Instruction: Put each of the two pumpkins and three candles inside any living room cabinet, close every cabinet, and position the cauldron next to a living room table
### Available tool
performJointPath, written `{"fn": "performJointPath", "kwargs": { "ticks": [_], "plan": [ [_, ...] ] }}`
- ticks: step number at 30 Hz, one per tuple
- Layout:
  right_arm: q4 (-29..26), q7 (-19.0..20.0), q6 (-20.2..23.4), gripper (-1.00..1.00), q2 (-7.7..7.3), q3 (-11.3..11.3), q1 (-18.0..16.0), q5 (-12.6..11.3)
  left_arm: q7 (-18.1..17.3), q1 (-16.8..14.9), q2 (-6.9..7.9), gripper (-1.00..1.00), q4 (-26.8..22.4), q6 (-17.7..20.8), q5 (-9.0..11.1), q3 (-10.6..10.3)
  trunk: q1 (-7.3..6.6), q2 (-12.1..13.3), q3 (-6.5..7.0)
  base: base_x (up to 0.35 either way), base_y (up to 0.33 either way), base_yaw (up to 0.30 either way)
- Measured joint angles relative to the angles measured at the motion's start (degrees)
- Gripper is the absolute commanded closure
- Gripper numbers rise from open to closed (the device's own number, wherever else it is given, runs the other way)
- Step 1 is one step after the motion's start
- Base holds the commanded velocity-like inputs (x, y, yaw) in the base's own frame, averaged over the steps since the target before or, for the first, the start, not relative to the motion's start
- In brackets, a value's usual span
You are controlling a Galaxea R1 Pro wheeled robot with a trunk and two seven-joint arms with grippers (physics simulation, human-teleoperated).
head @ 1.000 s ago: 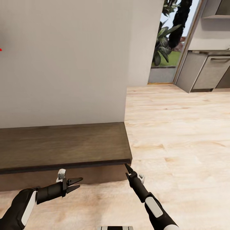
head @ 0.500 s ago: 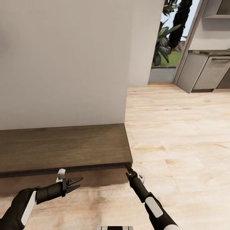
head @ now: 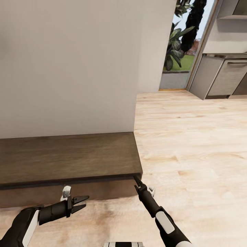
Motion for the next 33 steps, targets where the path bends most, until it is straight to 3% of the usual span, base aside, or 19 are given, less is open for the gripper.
{"fn": "performJointPath", "kwargs": {
  "ticks": [8,33],
  "plan": [
    [-0.05,0.25,0.08,-1.00,-0.26,0.17,0.00,-0.05,0.00,0.33,-0.31,-1.00,0.85,0.00,-0.04,-0.27,0.91,-1.62,-0.94,0.000,0.000,0.000],
    [-0.05,1.49,0.30,-1.00,-0.17,0.36,0.00,0.01,-0.98,0.36,0.00,-1.00,0.90,-0.16,0.07,-0.95,0.90,-1.62,-0.95,0.056,0.000,0.000]
  ]
}}
